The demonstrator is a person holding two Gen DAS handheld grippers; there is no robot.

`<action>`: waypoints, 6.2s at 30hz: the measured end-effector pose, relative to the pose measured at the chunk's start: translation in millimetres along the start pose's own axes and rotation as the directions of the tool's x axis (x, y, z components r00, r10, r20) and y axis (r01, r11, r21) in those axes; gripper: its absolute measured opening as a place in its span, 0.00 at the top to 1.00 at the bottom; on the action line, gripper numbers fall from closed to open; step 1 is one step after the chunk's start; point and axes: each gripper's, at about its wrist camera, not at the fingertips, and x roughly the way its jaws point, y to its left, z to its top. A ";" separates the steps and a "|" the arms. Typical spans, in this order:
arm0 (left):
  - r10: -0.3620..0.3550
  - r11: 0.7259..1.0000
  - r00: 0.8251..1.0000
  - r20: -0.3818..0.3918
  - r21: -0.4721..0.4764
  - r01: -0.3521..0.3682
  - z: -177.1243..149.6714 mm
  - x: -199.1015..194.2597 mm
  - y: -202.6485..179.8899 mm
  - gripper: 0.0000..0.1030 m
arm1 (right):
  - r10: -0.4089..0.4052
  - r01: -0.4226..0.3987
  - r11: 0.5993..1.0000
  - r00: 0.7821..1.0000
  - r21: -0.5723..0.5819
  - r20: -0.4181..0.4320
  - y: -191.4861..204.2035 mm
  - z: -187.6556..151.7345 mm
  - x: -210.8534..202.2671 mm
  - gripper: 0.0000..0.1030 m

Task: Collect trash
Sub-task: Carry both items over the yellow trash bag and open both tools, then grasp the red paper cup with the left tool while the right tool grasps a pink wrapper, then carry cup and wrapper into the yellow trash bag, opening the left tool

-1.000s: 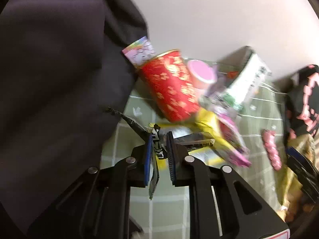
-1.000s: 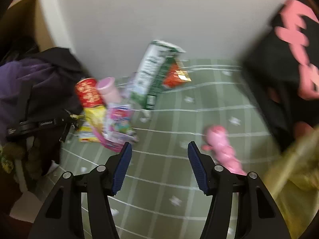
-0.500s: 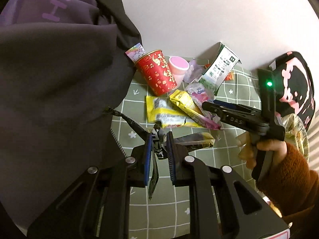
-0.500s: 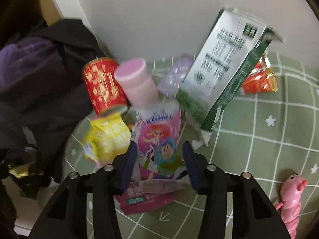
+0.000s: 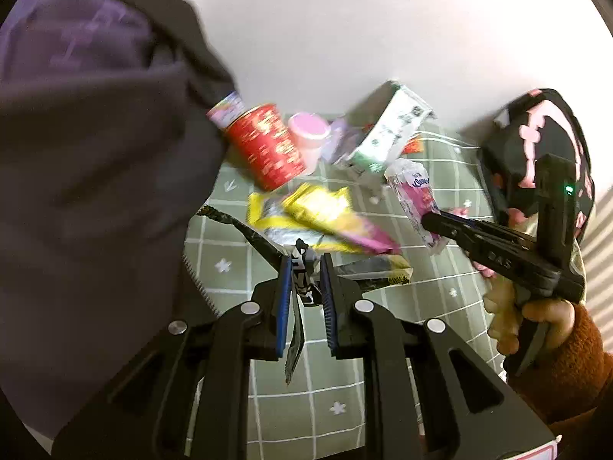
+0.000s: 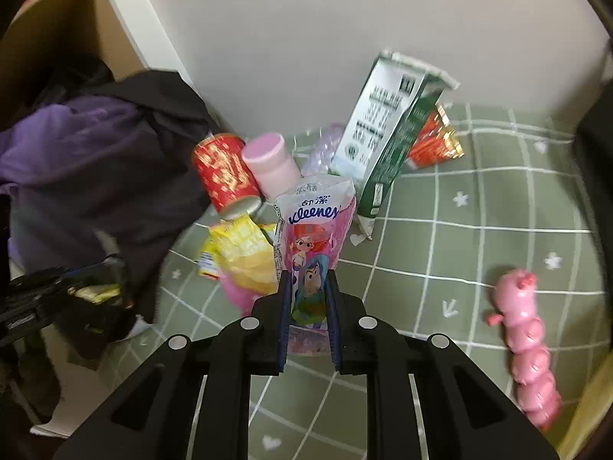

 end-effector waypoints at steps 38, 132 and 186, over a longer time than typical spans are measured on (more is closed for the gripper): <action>-0.511 0.698 0.851 -0.124 0.517 0.495 27.6 8.0 -335.2 0.86 | -0.626 0.520 0.772 0.724 0.366 0.291 -116.3 -121.7 -335.0 0.83; 0.104 0.949 0.992 0.068 -0.304 -0.078 98.3 84.9 55.0 0.47 | -0.297 0.291 0.954 0.952 0.079 0.078 -47.8 -34.9 -80.1 0.47; -0.140 0.923 0.963 -0.229 0.323 0.211 -20.4 41.3 -87.0 0.50 | -0.007 -0.006 0.996 0.991 0.094 0.134 -23.8 -15.9 -113.7 0.95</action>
